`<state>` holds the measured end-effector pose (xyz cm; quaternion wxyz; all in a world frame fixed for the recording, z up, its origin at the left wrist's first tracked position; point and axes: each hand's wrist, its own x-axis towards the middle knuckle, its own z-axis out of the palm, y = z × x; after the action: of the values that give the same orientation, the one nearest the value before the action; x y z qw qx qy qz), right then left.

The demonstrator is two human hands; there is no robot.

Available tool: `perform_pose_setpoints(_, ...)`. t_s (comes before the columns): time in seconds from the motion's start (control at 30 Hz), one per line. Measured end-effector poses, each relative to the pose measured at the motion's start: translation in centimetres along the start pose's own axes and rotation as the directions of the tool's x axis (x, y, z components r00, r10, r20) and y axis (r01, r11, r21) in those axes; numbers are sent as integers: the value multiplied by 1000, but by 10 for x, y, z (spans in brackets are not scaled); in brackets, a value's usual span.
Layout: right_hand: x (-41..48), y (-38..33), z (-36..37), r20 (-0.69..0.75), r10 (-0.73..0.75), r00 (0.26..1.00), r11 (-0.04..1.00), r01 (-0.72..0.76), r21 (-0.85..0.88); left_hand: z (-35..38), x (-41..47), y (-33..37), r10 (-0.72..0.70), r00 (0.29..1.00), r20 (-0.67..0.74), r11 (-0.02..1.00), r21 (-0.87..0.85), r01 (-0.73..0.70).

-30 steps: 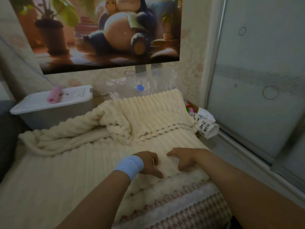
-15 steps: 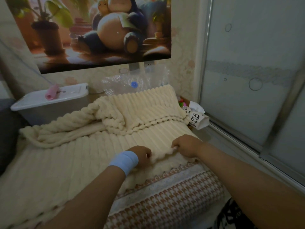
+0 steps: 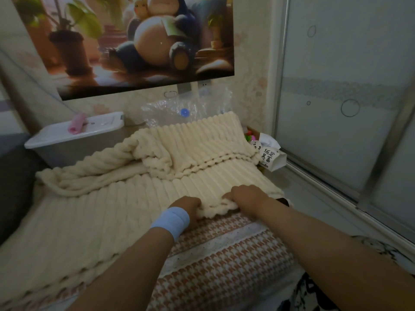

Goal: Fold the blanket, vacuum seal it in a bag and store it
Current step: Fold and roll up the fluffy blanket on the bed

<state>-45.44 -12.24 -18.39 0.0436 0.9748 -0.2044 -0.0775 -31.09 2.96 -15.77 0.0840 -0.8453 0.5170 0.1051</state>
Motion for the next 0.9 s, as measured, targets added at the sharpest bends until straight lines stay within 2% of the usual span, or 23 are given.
perform_pose_setpoints(0.07, -1, -3, -11, -27, -3, 1000, 1000, 3, -5, -1, -2, 0, -16, 998, 54, 1000, 26, 15)
perform_pose_setpoints(0.17, -6, -5, -33, -182, 24, 983, 993, -3, 116, -20, -10, 3, -50, 990, 130, 990, 137, 32)
perform_pose_setpoints(0.23, -16, -8, -44, -159, 38, 987, 989, -15, 144, -38, -21, 8, -61, 978, 200, 978, 208, 19)
perform_pose_setpoints(0.33, -31, -19, -42, 129, 99, 987, 988, -113, 104, -47, -38, 22, -40, 940, 339, 983, 184, -24)
perform_pose_setpoints(0.43, -42, -26, -35, 355, 155, 922, 985, -172, 16, -13, -52, 34, -30, 844, 536, 997, -41, 62)
perform_pose_setpoints(0.47, -45, -31, -39, 444, 180, 878, 976, -214, 26, -2, -55, 34, -12, 836, 549, 991, -104, 83)
perform_pose_setpoints(0.53, -48, -43, -47, 571, 188, 799, 928, -336, 163, 8, -60, 24, 37, 880, 474, 977, -201, 67)
perform_pose_setpoints(0.57, -48, -52, -54, 560, 170, 811, 909, -348, 228, 5, -64, 17, 59, 893, 446, 961, -269, 70)
perform_pose_setpoints(0.6, -45, -61, -61, 478, 138, 867, 930, -279, 238, 2, -67, 6, 84, 896, 435, 923, -373, 95)
perform_pose_setpoints(0.67, -32, -86, -67, 208, 37, 977, 983, -74, 170, -4, -76, -25, 74, 923, 377, 866, -483, 128)
perform_pose_setpoints(0.73, -17, -114, -65, 44, -70, 997, 978, 60, 200, -9, -85, -57, -16, 970, 244, 905, -409, 118)
perform_pose_setpoints(0.8, -3, -150, -60, -8, -174, 985, 946, 169, 276, -5, -100, -94, -98, 988, 122, 968, -218, 123)
perform_pose_setpoints(0.9, 12, -203, -52, -88, -340, 936, 889, 350, 294, 13, -130, -152, -173, 978, 115, 979, -87, 183)
